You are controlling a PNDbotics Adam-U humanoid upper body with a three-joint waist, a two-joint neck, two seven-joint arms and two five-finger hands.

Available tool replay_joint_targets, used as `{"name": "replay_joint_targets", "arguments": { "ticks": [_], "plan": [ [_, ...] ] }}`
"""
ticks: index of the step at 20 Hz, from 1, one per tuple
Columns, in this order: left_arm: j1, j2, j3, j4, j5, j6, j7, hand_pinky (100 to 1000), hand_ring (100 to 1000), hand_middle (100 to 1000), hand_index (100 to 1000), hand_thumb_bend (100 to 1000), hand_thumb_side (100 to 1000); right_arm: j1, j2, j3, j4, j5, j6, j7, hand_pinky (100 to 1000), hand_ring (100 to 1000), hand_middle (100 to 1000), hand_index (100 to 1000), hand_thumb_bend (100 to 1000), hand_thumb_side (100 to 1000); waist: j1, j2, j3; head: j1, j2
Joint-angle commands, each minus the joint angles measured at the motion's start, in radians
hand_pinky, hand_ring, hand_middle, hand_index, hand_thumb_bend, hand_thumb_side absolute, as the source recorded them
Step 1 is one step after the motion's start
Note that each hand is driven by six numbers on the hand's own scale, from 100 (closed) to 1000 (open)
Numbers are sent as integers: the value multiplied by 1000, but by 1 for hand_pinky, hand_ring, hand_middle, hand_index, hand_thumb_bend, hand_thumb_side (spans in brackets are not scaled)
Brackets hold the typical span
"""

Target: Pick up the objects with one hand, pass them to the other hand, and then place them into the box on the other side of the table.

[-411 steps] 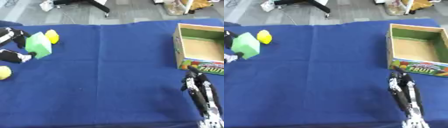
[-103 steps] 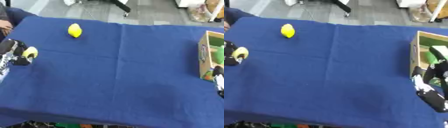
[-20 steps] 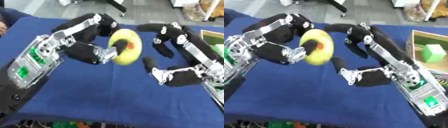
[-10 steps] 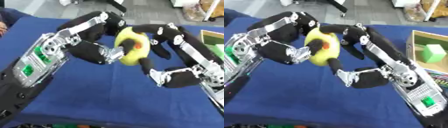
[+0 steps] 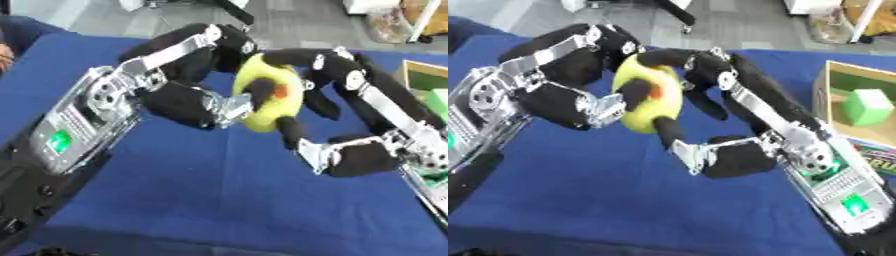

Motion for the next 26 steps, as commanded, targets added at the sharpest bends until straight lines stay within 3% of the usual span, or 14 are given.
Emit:
{"name": "replay_joint_targets", "arguments": {
  "ticks": [1,9,13,17,26],
  "plan": [
    [-27,0,4,-18,22,-6,-11,657,415,364,487,100,317,-5,-12,4,-17,17,9,-8,100,100,100,859,100,311,-12,-16,0,2,-2],
    [-26,9,12,-18,43,-8,-20,660,417,366,490,100,321,10,-23,4,-17,63,4,4,100,100,100,888,100,282,-11,-17,0,2,-2],
    [-27,13,17,-18,45,-14,-23,663,421,370,494,100,322,15,-26,3,-17,89,6,13,100,100,100,862,100,196,-10,-17,0,2,-2],
    [-29,14,21,-18,49,-21,-29,666,424,372,497,100,332,17,-25,3,-17,113,11,5,100,100,100,768,100,100,-10,-17,0,2,-2],
    [-37,10,23,-18,93,-15,-35,669,428,377,501,100,351,11,-22,1,-17,158,43,-78,100,100,100,500,100,100,-10,-19,2,2,-2]
  ]
}}
